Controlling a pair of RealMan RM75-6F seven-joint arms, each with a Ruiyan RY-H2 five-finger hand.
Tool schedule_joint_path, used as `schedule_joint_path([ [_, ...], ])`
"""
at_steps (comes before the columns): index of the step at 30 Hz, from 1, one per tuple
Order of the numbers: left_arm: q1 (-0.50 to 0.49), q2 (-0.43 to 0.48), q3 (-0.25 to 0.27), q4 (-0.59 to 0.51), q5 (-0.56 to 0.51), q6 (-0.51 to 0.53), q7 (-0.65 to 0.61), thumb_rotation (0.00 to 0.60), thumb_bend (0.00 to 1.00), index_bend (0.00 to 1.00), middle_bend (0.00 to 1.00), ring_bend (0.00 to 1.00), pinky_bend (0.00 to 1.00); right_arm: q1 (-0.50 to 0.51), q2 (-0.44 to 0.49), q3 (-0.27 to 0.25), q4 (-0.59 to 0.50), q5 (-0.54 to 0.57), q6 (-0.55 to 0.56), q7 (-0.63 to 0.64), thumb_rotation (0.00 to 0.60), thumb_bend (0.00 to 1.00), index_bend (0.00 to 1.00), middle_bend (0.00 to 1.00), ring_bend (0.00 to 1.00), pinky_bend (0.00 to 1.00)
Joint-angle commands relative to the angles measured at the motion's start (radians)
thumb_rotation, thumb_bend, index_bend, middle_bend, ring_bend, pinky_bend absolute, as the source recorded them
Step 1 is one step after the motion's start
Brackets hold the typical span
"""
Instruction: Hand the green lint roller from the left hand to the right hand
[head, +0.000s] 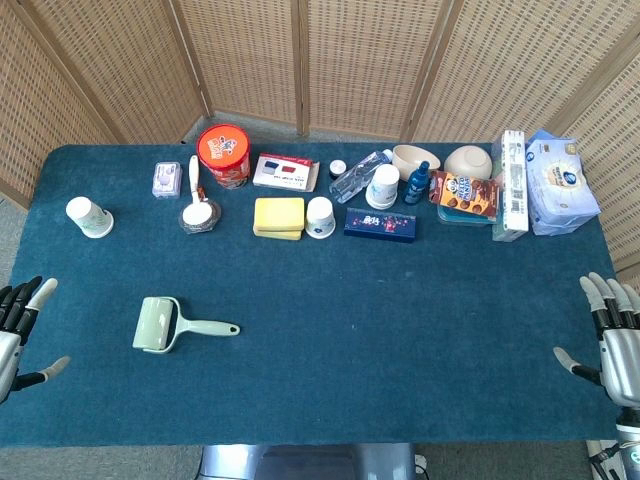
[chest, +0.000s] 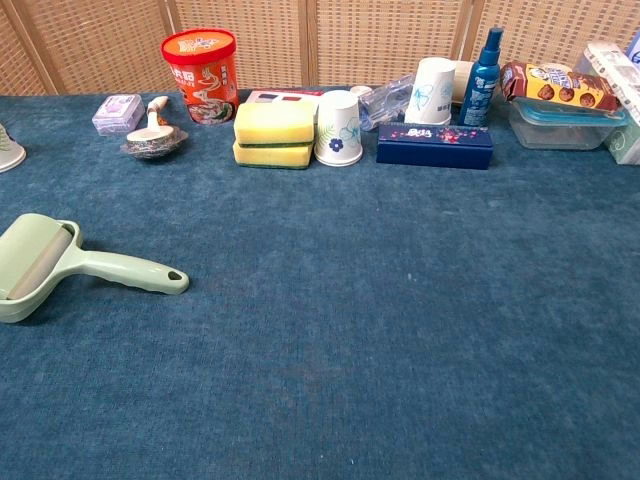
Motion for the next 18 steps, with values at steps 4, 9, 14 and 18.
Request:
schedule_joint_path([
  [4, 0.003, 0.002, 0.001, -0.012, 0.004, -0.024, 0.012, 0.6, 0.0, 0.0, 0.0, 0.0, 0.01, -0.001, 0.003, -0.002, -0.002, -0.005, 0.001, -0.002, 0.6, 0.0, 0.0, 0.0, 0.0, 0.0],
  [9, -0.022, 0.013, 0.017, -0.042, 0.014, -0.103, 0.034, 0.6, 0.0, 0.0, 0.0, 0.0, 0.01, -0.002, 0.009, -0.002, -0.008, -0.005, -0.001, 0.004, 0.6, 0.0, 0.0, 0.0, 0.0, 0.0],
  [14, -0.093, 0.014, 0.008, -0.094, -0.033, -0.268, 0.086, 0.6, 0.0, 0.0, 0.0, 0.0, 0.01, 0.0, 0.013, -0.006, -0.009, -0.008, -0.01, 0.007, 0.6, 0.0, 0.0, 0.0, 0.0, 0.0],
  [18, -0.157, -0.013, -0.008, -0.111, -0.091, -0.407, 0.122, 0.6, 0.0, 0.0, 0.0, 0.0, 0.01, 0.005, 0.016, -0.013, -0.003, -0.015, -0.023, 0.015, 0.6, 0.0, 0.0, 0.0, 0.0, 0.0],
])
